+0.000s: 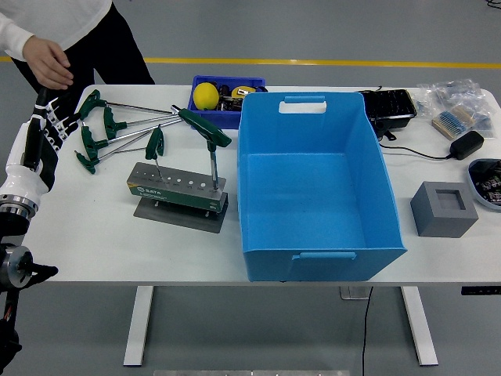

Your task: Lift tool from toolbox,place it in box,lift tool from toolbox,place it in box

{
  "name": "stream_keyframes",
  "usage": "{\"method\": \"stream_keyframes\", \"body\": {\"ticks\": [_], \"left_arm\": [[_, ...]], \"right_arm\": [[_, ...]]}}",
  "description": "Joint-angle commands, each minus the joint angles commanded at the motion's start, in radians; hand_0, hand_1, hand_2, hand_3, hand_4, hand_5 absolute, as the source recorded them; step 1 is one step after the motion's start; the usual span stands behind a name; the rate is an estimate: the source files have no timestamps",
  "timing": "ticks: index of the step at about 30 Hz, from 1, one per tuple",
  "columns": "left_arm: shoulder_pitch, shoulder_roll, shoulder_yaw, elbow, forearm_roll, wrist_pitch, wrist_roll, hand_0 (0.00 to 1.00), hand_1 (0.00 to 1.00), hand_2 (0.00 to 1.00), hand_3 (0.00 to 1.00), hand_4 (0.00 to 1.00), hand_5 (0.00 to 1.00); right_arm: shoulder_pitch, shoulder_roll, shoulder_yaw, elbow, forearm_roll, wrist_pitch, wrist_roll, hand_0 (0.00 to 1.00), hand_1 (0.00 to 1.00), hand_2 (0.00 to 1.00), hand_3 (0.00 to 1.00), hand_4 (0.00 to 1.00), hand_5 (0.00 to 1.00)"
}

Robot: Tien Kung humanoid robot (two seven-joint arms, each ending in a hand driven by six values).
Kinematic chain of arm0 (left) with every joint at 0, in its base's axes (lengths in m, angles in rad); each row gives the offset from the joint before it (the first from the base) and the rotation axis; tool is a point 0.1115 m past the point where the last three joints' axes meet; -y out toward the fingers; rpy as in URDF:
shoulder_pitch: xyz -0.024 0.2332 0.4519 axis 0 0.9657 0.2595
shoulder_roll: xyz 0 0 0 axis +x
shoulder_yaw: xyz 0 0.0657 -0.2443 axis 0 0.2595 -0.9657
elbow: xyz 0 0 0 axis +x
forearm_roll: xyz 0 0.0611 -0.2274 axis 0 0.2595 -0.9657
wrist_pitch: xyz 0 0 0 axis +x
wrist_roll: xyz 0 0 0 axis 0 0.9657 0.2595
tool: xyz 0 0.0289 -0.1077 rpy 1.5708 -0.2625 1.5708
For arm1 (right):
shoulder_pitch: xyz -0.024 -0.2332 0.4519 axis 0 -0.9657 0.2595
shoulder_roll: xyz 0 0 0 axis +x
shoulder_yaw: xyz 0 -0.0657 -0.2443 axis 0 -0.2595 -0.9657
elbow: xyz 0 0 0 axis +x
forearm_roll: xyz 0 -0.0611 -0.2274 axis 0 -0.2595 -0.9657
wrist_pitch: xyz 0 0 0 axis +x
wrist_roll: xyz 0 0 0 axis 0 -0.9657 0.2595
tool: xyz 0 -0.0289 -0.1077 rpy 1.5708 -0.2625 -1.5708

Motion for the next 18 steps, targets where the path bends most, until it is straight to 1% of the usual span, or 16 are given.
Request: {"method": "stream_keyframes", "body": {"ticks": [15,18], "left_arm": [[0.0,0.002,0.004,-0.001,0.005,0.001,0.0,0.902,0.864,0.961,0.857,0.956,0.998],[0.001,0.002,0.003,-0.002,0.025,-0.001,-0.004,0.906,0.866,0.962,0.857,0.966,0.998]], "right_arm": [[-0.002,0.0,-0.002,0.0,0.004,0.0,0.001,0.676,0.639,0.714,0.562,0.793,0.723],[-0.002,0.0,-0.005,0.0,0.008,0.001,0.001,0.676,0.638,0.714,0.562,0.791,0.721]]}}
